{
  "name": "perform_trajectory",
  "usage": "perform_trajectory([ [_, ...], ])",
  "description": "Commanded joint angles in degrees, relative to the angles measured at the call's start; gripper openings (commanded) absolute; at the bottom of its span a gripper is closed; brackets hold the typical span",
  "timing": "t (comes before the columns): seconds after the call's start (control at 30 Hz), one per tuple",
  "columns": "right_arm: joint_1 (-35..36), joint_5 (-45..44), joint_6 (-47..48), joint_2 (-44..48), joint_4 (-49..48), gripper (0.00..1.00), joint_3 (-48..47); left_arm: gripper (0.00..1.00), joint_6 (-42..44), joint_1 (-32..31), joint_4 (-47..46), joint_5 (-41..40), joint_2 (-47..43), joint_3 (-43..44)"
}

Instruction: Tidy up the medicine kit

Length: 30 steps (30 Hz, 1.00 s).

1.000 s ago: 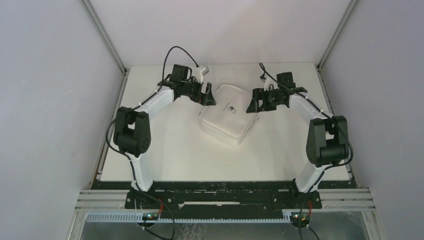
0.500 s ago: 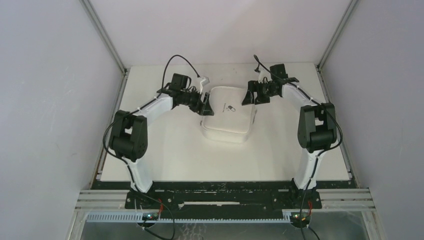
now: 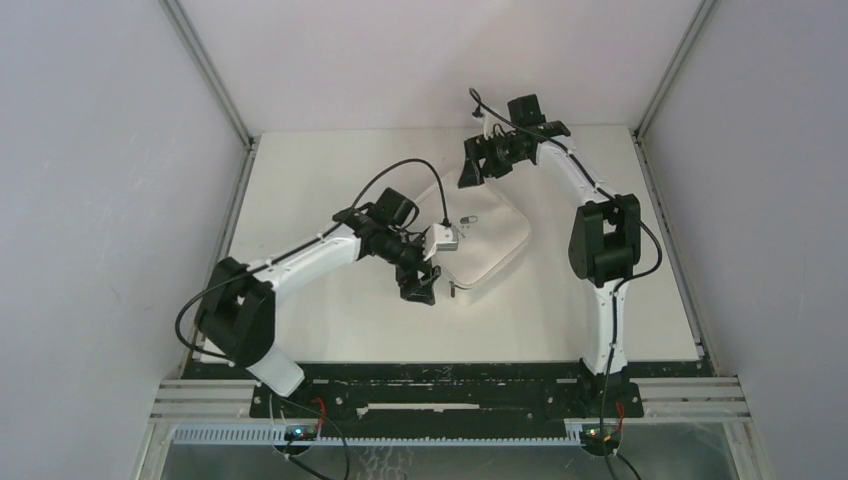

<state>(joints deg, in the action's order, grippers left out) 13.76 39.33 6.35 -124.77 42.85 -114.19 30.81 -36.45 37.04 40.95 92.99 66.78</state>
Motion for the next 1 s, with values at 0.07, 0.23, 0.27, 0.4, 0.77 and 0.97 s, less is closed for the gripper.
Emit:
perform_trajectory([
  [0.07,-3.2,-4.8,6.4,11.2,3.1,0.8,3.9,0.9,8.0,1.1,0.4,-5.9,-11.8,-1.1],
  [0.23,-5.7,-6.6,6.4,23.0,-0.3,0.81,19.1,0.97,2.6,3.9,-9.6,-14.7,-16.6,-2.4],
  [0.27,-6.1,-6.9,5.4,25.0,-1.1,0.81,22.3,0.98,0.9,5.1,-10.8,-15.6,-16.4,-1.8],
  [0.4,-7.0,-7.9,3.5,32.0,-3.1,0.8,32.4,0.98,-8.1,10.9,-14.7,-16.2,-11.8,2.9],
  [0.77,-8.5,-4.3,3.4,39.5,-4.2,0.81,50.3,0.97,-21.6,15.0,-20.3,-16.9,8.1,16.3],
  [0.97,-8.2,1.0,2.5,36.5,-6.8,0.8,51.8,0.91,-25.5,15.5,-20.5,-13.6,15.7,20.5],
])
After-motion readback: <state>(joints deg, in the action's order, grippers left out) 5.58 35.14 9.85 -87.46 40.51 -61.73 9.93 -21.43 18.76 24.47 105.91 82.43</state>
